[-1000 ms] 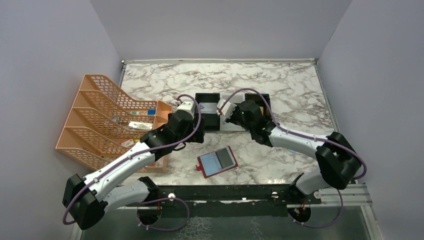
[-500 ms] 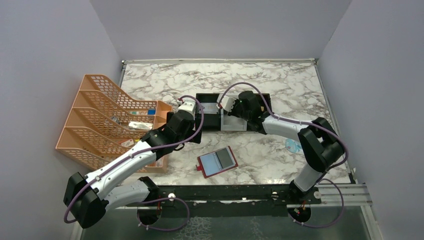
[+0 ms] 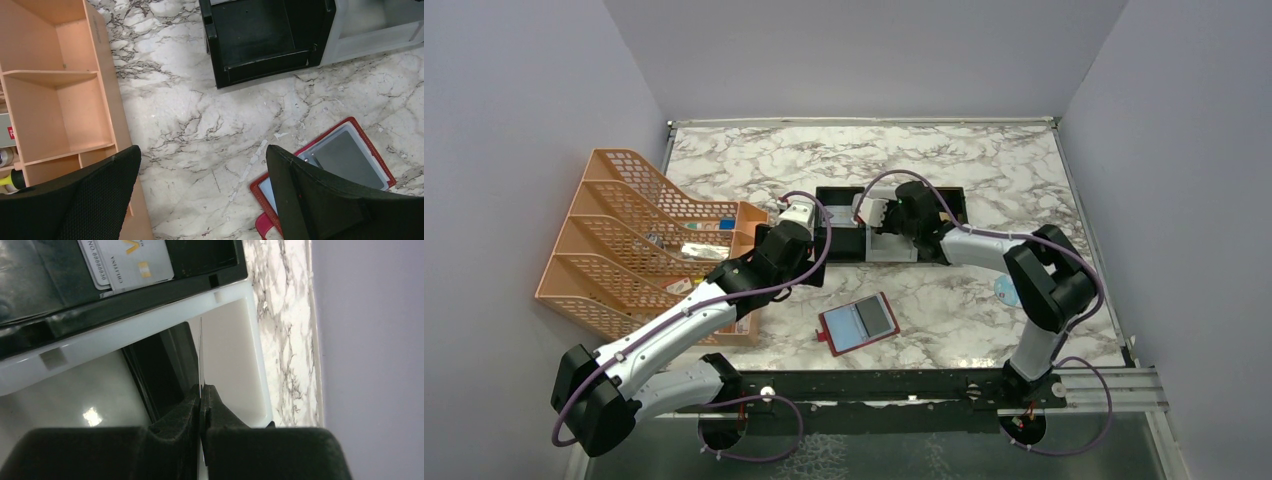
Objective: Take the credit cards out of the card holder
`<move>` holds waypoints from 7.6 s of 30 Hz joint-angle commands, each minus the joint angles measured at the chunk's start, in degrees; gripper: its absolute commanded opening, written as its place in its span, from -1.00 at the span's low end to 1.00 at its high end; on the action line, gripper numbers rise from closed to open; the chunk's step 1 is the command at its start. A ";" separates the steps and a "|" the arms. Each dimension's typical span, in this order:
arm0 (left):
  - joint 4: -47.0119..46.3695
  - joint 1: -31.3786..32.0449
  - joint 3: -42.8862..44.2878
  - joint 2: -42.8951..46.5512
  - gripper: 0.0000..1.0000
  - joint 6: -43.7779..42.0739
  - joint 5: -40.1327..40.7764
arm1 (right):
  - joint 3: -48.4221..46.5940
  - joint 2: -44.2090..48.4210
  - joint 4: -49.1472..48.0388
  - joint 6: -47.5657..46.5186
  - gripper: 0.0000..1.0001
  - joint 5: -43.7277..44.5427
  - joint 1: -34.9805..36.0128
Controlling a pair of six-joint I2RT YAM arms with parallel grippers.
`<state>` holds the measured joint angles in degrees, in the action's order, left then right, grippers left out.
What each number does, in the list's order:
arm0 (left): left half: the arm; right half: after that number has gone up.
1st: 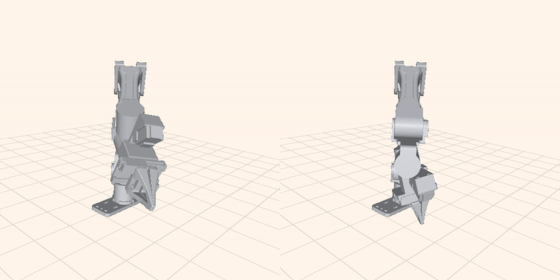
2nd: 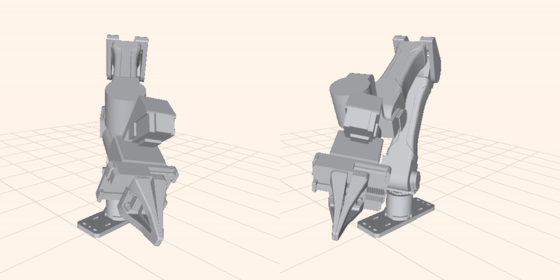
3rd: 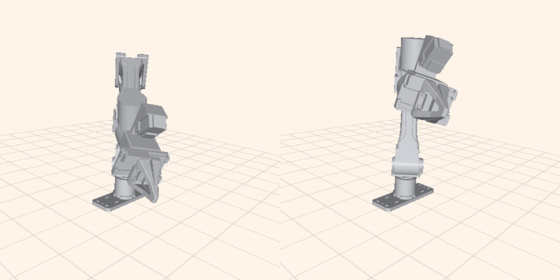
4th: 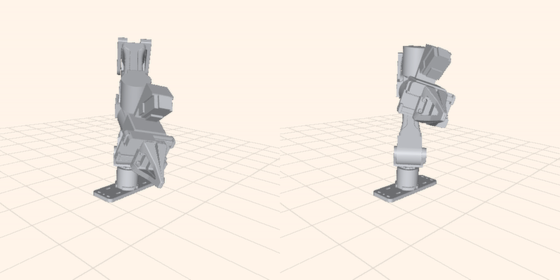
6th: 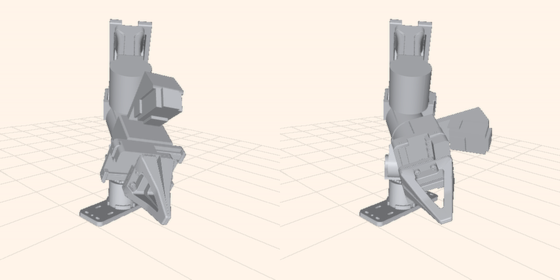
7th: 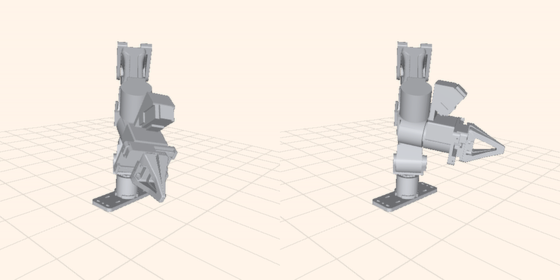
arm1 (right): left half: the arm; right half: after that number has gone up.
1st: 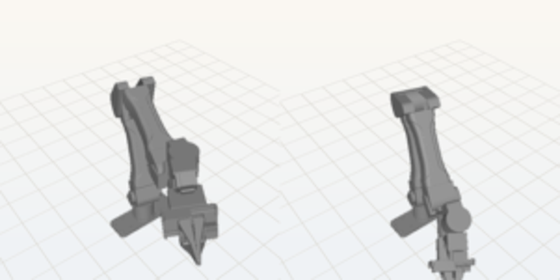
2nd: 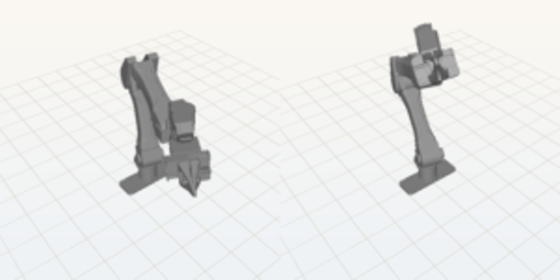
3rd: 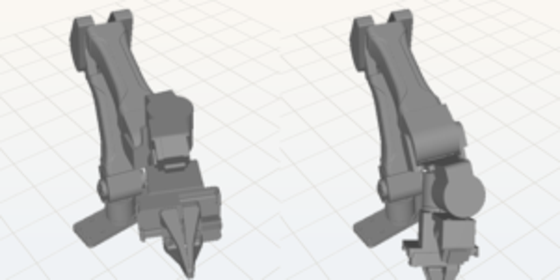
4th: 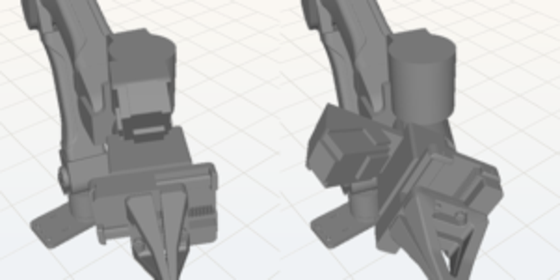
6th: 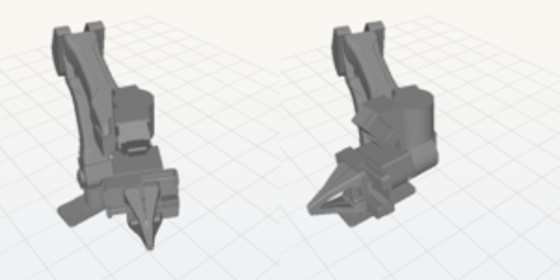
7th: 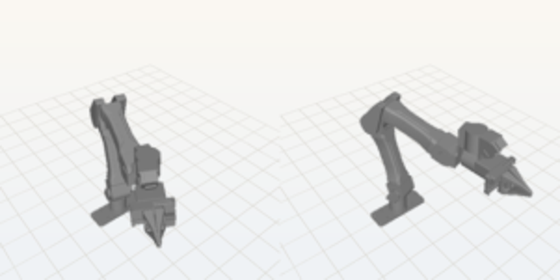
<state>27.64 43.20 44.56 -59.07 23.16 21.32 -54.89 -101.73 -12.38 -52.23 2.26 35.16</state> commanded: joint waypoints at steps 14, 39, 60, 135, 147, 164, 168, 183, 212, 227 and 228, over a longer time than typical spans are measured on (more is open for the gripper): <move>0.75 -0.22 1.53 0.18 0.98 -6.30 2.37 | -2.33 -4.69 -4.48 -5.66 -0.92 -1.91 -0.71; 1.03 -0.23 1.50 0.34 0.98 -0.62 1.53 | -0.30 -0.31 3.24 -4.77 -0.54 -4.70 -0.92; 1.84 -0.22 1.08 1.48 0.98 -0.61 1.50 | -2.63 0.42 12.79 -2.49 -0.77 -10.30 -1.71; -45.79 11.09 -24.39 -12.64 -0.02 47.23 -22.20 | 24.61 15.18 4.03 85.45 -0.45 -46.80 -3.34; -47.44 11.12 -24.55 -15.46 -0.19 47.25 -23.07 | 24.10 11.59 4.03 85.27 -0.56 -46.52 -3.25; -50.75 11.16 -19.22 -21.49 -0.74 39.91 -25.34 | 30.06 14.14 1.00 90.40 -0.62 -43.15 -3.25; -50.67 11.04 -15.48 -24.03 -0.88 35.45 -28.78 | 32.23 16.89 -0.18 92.54 -0.62 -40.86 -3.25; -50.59 10.85 -18.21 -22.54 -0.94 37.13 -28.18 | 29.34 22.03 4.64 92.83 -0.61 -36.28 -3.25; -50.67 10.84 -20.27 -21.12 -0.89 39.60 -26.94 | 31.00 18.42 5.79 92.95 -0.61 -32.92 -3.25; -50.68 10.79 -21.54 -23.15 -0.48 42.51 -25.55 | 30.72 18.85 6.42 92.23 -0.61 -33.18 -3.25; -50.68 10.77 -21.49 -23.42 -0.48 42.58 -25.66 | 30.72 18.85 6.45 92.17 -0.60 -33.16 -3.25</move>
<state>-21.61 53.76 23.77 -81.76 64.95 -5.54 -24.97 -82.13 -7.62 41.45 -33.56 31.55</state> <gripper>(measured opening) 0.255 0.196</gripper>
